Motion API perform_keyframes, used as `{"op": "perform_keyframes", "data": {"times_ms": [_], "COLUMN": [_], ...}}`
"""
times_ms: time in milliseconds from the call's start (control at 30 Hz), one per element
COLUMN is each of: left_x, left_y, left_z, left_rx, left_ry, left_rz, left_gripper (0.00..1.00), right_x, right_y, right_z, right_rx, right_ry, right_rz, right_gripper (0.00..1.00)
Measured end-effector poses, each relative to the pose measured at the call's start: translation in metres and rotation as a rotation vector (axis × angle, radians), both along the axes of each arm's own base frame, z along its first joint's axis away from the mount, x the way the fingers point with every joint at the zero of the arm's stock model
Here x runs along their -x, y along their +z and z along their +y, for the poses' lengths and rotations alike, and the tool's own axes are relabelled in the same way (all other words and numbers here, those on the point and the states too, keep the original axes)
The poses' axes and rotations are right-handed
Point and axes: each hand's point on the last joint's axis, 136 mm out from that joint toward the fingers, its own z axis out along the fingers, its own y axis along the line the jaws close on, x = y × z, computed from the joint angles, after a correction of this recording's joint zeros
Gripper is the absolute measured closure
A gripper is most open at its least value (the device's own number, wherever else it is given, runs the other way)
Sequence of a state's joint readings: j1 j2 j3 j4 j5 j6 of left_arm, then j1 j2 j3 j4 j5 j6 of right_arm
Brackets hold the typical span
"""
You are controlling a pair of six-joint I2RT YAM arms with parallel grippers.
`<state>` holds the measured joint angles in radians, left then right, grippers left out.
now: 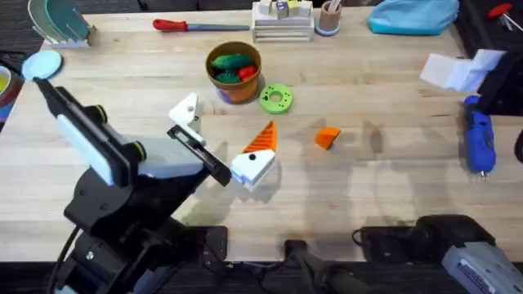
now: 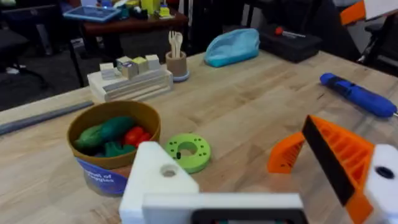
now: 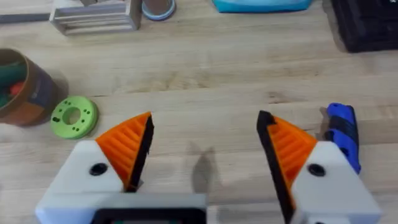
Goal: Pick up the gripper from the table and insert it into the empty holder that is missing its gripper. Then pick up a screw, insert it into the mounting hole, and use the screwdriver to tighten it. Finally, clean up the table by picking up the vegetable and placing it into the bucket.
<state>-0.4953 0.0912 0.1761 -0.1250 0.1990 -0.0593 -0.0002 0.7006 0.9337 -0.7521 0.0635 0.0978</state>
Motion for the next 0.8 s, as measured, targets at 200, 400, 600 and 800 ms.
{"op": "perform_keyframes", "data": {"times_ms": [200, 400, 600, 800], "left_x": [0.004, 0.001, -0.002, -0.002], "left_y": [0.001, -0.006, -0.013, -0.020], "left_z": [0.002, -0.002, -0.004, -0.005], "left_rx": [0.020, 0.042, 0.057, 0.046], "left_ry": [-0.001, -0.015, -0.018, -0.018], "left_rz": [-0.036, -0.077, -0.106, -0.085], "left_gripper": [0.008, 0.008, 0.007, 0.007], "right_x": [0.000, 0.000, 0.000, 0.000], "right_y": [0.000, 0.000, 0.000, 0.000], "right_z": [0.000, 0.000, 0.000, 0.000], "right_rx": [0.000, 0.000, 0.000, 0.000], "right_ry": [0.000, 0.000, 0.000, 0.000], "right_rz": [0.000, 0.000, 0.000, 0.000], "right_gripper": [0.010, 0.010, 0.010, 0.010]}}
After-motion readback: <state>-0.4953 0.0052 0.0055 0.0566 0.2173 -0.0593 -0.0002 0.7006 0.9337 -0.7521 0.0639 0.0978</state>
